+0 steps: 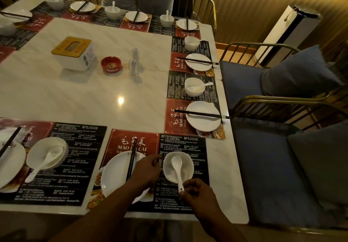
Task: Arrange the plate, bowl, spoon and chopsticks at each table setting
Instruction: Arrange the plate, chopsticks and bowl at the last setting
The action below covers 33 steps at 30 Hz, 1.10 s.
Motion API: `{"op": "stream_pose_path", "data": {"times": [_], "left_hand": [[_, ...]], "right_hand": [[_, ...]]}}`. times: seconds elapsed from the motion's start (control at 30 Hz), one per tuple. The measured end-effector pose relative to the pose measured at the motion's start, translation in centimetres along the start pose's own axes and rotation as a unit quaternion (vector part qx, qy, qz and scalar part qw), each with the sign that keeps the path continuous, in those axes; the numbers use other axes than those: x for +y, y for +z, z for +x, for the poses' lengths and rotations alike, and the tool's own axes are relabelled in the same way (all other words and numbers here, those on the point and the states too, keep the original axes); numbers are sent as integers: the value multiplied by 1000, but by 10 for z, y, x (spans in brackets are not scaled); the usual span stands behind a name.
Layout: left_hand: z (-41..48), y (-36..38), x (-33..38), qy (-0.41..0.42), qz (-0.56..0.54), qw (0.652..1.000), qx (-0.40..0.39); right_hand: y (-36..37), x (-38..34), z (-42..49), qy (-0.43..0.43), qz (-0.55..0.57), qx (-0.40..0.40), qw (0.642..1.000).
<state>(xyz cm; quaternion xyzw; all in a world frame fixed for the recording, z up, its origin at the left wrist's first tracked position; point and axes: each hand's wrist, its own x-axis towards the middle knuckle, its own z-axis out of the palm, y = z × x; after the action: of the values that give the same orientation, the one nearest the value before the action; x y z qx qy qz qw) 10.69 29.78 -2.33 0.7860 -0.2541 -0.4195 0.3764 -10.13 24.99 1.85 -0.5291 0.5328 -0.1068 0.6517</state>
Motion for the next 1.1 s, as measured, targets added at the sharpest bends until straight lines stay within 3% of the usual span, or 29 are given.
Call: {"op": "stream_pose_path", "data": {"times": [0.5,0.63,0.7,0.77,0.87,0.97,1.1], "left_hand": [[0,6,1,-9,-13,999,-32],[-2,6,-1,-4,-25,999,-39],[-2,5,-2,-4,-27,999,-44],[-2,4,-1,-1,-25,999,-48],[-2,3,0,4,-19,999,-47],[-3,3,0,5,-19,999,-51],[-3,2,1,14,-6,999,-48]], "right_hand": [[5,7,10,55,33,-7,998],[5,10,11,17,-52,8,998],[1,11,12,-81,-218,41,972],[-4,10,12,-201,-367,59,906],[-5,6,15,-278,-467,20,839],[-6,5,17,-288,-502,-4,816],[-7,4,16,-296,-503,-1,812]]}}
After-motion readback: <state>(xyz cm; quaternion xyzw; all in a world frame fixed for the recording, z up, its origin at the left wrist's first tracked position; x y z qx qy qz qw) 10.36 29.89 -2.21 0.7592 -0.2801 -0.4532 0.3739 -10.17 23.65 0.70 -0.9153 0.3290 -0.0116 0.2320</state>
